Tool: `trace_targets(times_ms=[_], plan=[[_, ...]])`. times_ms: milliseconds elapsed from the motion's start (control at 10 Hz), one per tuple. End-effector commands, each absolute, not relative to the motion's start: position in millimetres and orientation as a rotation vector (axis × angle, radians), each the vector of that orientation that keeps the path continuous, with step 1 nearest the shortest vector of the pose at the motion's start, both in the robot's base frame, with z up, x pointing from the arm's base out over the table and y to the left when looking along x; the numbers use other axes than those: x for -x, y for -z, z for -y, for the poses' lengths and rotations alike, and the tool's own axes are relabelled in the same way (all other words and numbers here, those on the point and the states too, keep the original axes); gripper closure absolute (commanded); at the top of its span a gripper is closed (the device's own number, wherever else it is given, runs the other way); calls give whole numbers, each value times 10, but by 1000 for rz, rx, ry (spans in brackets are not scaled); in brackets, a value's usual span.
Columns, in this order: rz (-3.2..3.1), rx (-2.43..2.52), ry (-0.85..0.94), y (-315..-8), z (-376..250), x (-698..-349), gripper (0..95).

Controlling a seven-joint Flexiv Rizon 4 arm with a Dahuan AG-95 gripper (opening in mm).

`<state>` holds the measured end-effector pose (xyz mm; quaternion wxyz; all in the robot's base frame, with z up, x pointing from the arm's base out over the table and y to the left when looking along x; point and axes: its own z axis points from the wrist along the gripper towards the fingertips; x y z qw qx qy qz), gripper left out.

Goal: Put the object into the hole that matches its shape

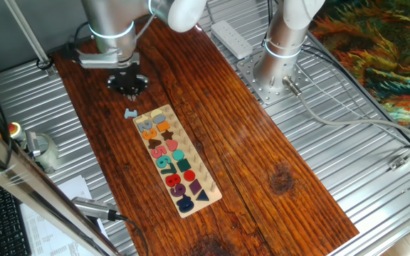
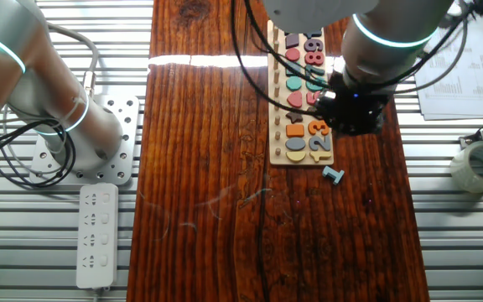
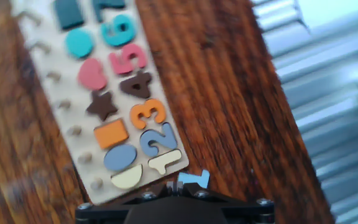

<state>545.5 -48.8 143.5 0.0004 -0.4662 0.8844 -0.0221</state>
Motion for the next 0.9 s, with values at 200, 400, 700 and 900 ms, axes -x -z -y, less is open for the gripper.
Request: trace_targets(times_ms=[200,400,700,900], plan=[[-3089,492,93,-1437,501,-5453,950],[-3126,175,66,-1437,501,-5453,950],[-3139,62,-42,-1447,669,-5265,950],[-3143,32,-21,-1402,724,-5113,950]])
